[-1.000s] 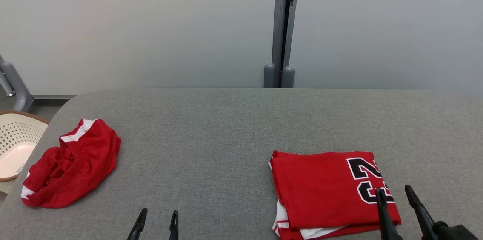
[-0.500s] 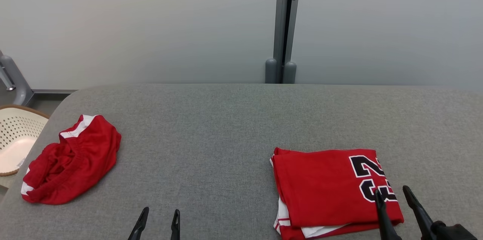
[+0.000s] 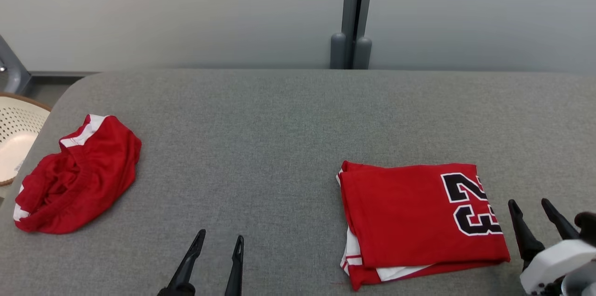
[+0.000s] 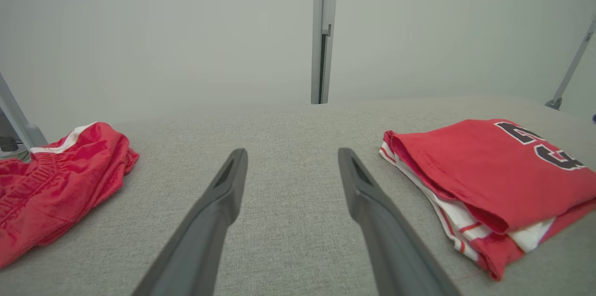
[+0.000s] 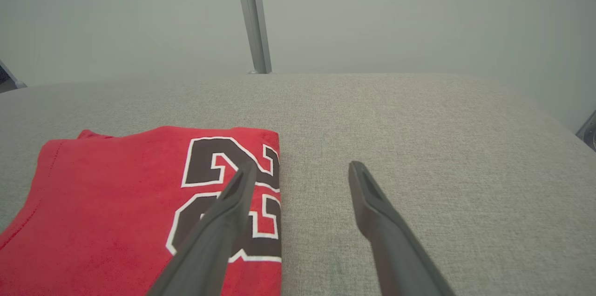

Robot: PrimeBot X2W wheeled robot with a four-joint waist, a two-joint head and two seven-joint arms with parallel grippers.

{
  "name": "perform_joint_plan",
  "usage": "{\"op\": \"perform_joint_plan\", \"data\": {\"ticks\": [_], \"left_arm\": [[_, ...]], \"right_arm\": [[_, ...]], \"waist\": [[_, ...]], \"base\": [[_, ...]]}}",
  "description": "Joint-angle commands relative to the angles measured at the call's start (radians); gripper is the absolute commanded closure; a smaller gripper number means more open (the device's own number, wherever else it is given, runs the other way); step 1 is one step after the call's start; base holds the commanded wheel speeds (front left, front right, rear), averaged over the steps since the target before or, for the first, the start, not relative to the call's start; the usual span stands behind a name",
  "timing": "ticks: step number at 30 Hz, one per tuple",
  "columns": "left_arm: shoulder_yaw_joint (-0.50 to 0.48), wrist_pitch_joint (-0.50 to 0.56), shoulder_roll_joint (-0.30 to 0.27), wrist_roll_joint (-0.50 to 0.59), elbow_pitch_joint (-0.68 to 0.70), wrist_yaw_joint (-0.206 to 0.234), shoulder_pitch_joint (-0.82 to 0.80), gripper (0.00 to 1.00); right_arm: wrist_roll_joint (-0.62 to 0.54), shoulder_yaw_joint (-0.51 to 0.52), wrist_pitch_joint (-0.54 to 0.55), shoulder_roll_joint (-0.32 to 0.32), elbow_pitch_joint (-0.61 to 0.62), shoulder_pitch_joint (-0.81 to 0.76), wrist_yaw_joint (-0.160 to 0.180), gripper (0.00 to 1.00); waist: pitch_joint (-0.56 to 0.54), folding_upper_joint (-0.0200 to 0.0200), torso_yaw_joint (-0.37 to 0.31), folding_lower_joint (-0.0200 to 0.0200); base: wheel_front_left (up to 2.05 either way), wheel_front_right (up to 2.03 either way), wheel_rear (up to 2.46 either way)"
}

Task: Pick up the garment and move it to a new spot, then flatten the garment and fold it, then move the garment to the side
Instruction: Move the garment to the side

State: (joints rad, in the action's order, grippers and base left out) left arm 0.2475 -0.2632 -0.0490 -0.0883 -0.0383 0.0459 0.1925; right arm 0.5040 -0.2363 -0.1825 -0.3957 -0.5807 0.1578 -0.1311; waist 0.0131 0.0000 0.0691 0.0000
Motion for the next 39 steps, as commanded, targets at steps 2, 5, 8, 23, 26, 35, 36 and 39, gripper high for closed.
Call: {"op": "perform_joint_plan", "data": {"ticks": [2, 5, 8, 23, 26, 35, 36, 39], "left_arm": [[0.008, -0.002, -0.004, -0.018, 0.006, 0.005, -0.039, 0.0], [0.025, -0.002, -0.004, -0.027, 0.008, 0.008, -0.067, 0.0], [0.041, -0.002, -0.003, -0.035, 0.008, 0.016, -0.092, 0.0], [0.064, -0.002, -0.004, -0.05, 0.013, 0.037, -0.146, 0.0], [0.063, -0.002, -0.004, -0.051, 0.02, 0.038, -0.154, 0.0], [0.076, -0.002, -0.004, -0.032, 0.059, 0.027, -0.212, 0.0], [0.078, -0.002, -0.004, -0.024, 0.067, 0.024, -0.222, 0.0], [0.093, -0.002, -0.003, 0.022, 0.105, 0.016, -0.261, 0.0]], "right_arm": [[0.057, -0.046, 0.04, -0.034, -0.027, 0.055, 0.001, 0.0], [0.114, -0.106, 0.082, -0.07, -0.054, 0.103, 0.001, 0.0], [0.15, -0.164, 0.119, -0.09, -0.078, 0.14, 0.001, 0.0], [0.306, -0.388, 0.188, -0.138, -0.098, 0.208, 0.002, 1.0], [0.289, -0.403, 0.155, -0.169, -0.119, 0.255, 0.002, 1.0], [0.24, -0.376, 0.064, -0.211, -0.199, 0.472, 0.002, 1.0], [0.239, -0.368, 0.064, -0.22, -0.209, 0.5, 0.002, 1.0], [0.229, -0.344, 0.06, -0.257, -0.24, 0.576, 0.002, 1.0]], "waist": [[0.057, 0.0, 0.007, 0.0], [0.092, 0.0, 0.013, 0.0], [0.118, 0.0, 0.019, 0.0], [0.172, 0.0, 0.022, 0.0], [0.187, 0.0, 0.017, 0.0], [0.286, 0.0, -0.001, 0.0], [0.302, 0.0, -0.003, 0.0], [0.355, 0.0, -0.01, 0.0]], "base": [[0.0, 0.0, 0.0], [0.0, 0.0, 0.0], [0.0, 0.0, 0.0], [0.0, 0.0, 0.0], [0.0, 0.0, 0.0], [0.0, 0.0, 0.0], [0.0, 0.0, 0.0], [0.0, 0.0, 0.0]]}}
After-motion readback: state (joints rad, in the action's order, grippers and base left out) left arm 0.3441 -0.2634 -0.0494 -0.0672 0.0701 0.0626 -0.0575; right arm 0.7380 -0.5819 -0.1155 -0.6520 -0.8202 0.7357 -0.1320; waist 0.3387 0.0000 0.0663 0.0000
